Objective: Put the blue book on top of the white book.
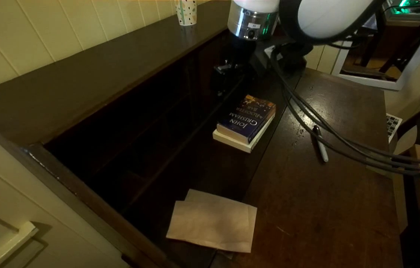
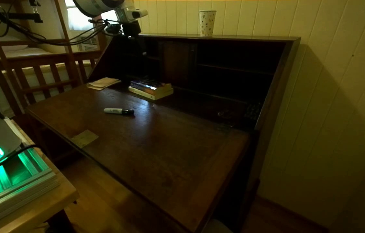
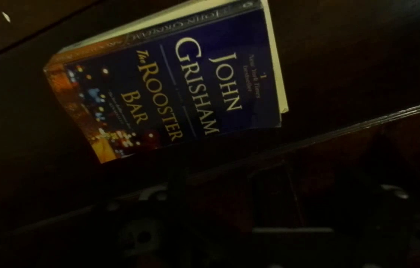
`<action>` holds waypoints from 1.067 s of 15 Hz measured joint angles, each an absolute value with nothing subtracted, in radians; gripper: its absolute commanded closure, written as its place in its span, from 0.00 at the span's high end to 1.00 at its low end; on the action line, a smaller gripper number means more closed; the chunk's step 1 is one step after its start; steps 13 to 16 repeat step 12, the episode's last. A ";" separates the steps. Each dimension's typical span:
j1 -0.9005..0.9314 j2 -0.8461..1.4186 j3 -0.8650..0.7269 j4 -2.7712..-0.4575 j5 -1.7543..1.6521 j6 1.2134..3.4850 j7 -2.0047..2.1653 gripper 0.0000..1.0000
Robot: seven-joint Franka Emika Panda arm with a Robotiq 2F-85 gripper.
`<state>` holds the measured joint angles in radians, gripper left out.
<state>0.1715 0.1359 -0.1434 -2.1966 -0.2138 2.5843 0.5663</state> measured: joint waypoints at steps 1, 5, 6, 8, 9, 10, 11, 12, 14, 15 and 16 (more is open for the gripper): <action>0.153 0.113 -0.135 -2.197 -0.193 2.541 0.542 1.00; 0.083 0.032 -0.114 -2.195 -0.118 2.366 0.419 1.00; 0.068 0.016 -0.113 -2.195 -0.105 2.324 0.388 1.00; 0.040 -0.009 -0.112 -2.194 -0.088 2.256 0.331 1.00; 0.029 -0.018 -0.112 -2.193 -0.087 2.234 0.311 1.00; 0.020 -0.024 -0.112 -2.193 -0.087 2.221 0.299 1.00; 0.016 -0.027 -0.112 -2.193 -0.087 2.217 0.292 1.00; 0.015 -0.028 -0.112 -2.193 -0.086 2.216 0.290 1.00; 0.015 -0.028 -0.112 -2.193 -0.086 2.216 0.290 1.00; 0.015 -0.028 -0.112 -2.193 -0.086 2.216 0.290 1.00; 0.015 -0.028 -0.112 -2.193 -0.086 2.216 0.290 1.00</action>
